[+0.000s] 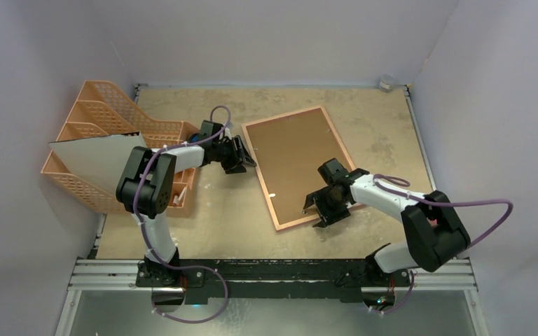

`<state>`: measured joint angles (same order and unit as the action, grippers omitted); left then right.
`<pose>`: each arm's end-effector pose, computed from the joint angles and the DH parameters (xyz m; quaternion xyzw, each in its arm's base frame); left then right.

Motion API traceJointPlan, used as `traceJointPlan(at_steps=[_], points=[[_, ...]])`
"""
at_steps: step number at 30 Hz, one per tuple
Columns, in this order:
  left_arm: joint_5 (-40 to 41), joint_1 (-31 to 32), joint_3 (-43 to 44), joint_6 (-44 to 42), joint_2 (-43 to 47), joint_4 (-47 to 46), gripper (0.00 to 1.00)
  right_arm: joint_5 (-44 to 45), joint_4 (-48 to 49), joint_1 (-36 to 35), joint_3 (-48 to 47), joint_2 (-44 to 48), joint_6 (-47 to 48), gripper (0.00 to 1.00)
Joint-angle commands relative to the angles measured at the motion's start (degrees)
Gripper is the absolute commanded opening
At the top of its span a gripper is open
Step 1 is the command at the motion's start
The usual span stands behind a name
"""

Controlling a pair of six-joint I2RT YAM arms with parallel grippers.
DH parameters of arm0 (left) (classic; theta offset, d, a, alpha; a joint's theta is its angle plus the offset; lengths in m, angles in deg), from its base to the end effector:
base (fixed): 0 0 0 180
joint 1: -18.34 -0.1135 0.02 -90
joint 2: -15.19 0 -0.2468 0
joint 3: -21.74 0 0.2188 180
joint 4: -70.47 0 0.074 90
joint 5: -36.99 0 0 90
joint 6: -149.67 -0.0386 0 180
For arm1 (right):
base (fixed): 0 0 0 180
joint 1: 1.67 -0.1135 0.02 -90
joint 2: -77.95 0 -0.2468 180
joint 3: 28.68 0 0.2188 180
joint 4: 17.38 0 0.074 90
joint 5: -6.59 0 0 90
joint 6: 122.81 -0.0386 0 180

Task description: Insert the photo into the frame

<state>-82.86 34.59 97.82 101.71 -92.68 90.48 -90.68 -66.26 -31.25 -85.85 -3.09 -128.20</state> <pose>0.3289 -0.1159 0.1487 -0.1216 0.9089 -0.3665 0.1576 0.1845 0.1104 0.1615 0.5280 0.8336 0.1617 0.0135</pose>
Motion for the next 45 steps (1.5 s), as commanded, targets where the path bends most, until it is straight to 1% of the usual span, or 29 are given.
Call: traceJointPlan(at_steps=[1, 5, 11, 15, 19, 26, 32, 42, 45], points=[[-0.86, -0.45, -0.54, 1.26, 2.38, -1.69, 0.51, 0.66, -0.69, -0.26, -2.68, -1.68, -2.84, 0.66], [-1.03, -1.08, -0.66, 1.46, 2.16, -1.73, 0.51, 0.53, -0.44, -0.24, -2.63, -2.93, -2.61, 0.65], [-1.27, -1.46, -0.66, 1.55, 1.70, -1.81, 0.51, 0.50, -0.34, -0.34, -2.21, -3.77, -1.72, 0.57], [-1.42, -1.70, -0.57, 1.47, 1.52, -1.73, 0.51, 0.50, -0.13, -0.30, -2.08, -4.19, 0.07, 0.51], [-1.49, -1.92, -0.36, 1.33, 1.43, -1.53, 0.51, 0.82, 0.93, -0.31, -2.05, -4.60, 2.56, 0.47], [-1.81, -1.92, -0.26, 1.05, 0.59, -1.19, 0.51, 1.38, 4.64, -0.34, -2.20, -5.25, 8.36, 0.47], [-2.05, -1.92, -0.26, 1.05, 0.33, -1.20, 0.51, 1.99, 4.34, -0.30, -3.20, -7.09, 12.48, 0.45], [-2.23, -1.92, -0.40, 1.02, -0.05, -1.20, 0.52, 4.43, 2.84, -0.37, -3.98, -7.20, 15.57, 0.25], [-2.32, -1.92, -0.38, 0.95, -0.20, -1.20, 0.52, 4.87, 2.53, -0.35, -4.55, -7.37, 16.36, 0.17]])
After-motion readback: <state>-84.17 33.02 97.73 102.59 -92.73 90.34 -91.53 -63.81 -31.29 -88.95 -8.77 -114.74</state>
